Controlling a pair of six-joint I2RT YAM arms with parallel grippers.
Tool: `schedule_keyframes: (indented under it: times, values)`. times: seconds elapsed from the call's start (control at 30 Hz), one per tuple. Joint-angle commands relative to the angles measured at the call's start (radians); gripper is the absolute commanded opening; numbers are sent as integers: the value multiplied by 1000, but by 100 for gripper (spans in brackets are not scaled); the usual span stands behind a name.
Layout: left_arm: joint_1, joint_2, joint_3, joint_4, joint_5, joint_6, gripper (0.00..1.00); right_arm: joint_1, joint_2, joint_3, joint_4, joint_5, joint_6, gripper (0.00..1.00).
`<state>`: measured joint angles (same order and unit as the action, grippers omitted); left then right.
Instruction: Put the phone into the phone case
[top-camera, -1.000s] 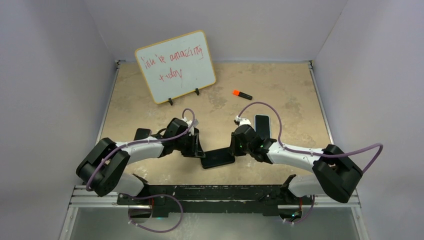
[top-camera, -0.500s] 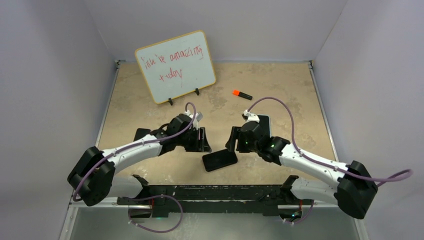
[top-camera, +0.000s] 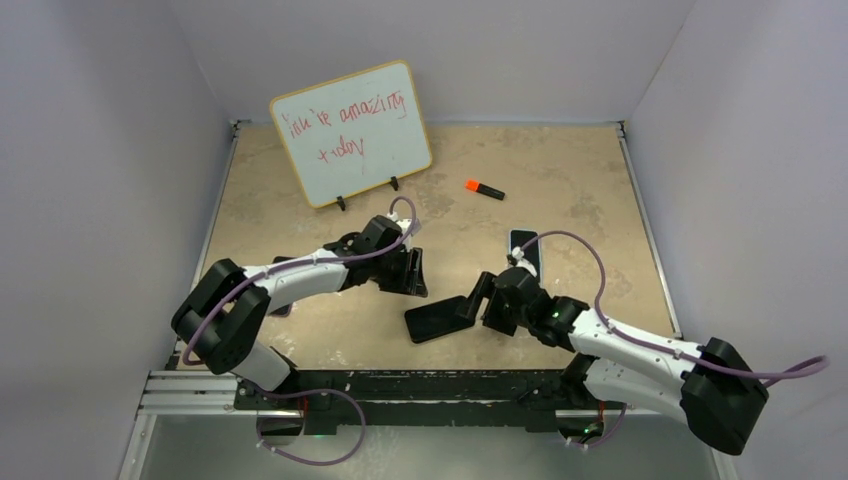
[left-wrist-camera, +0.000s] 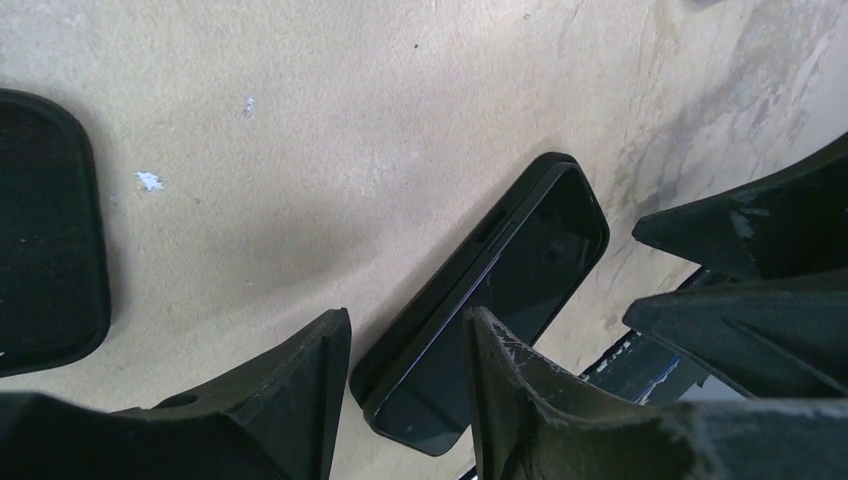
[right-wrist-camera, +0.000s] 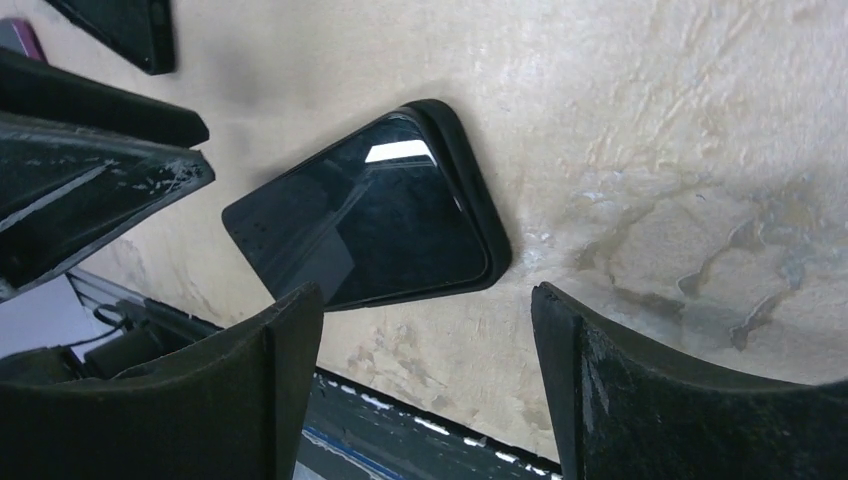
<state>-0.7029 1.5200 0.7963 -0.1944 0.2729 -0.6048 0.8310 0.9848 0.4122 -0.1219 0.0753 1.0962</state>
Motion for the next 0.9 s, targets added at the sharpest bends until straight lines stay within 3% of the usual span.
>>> schedule_keyframes:
  times: [0.0, 0.47, 0.67, 0.87]
  values:
    - [2, 6, -13, 89, 67, 44, 45, 3, -18, -30, 71, 3, 155, 77]
    - [0, -18, -132, 119, 152, 0, 28, 4, 126, -37, 231, -15, 237, 74]
    - [-3, -43, -195, 206, 179, -81, 21, 4, 234, -17, 403, -8, 230, 66]
    - [-3, -55, -227, 312, 215, -193, 20, -10, 407, 124, 464, -1, 52, 57]
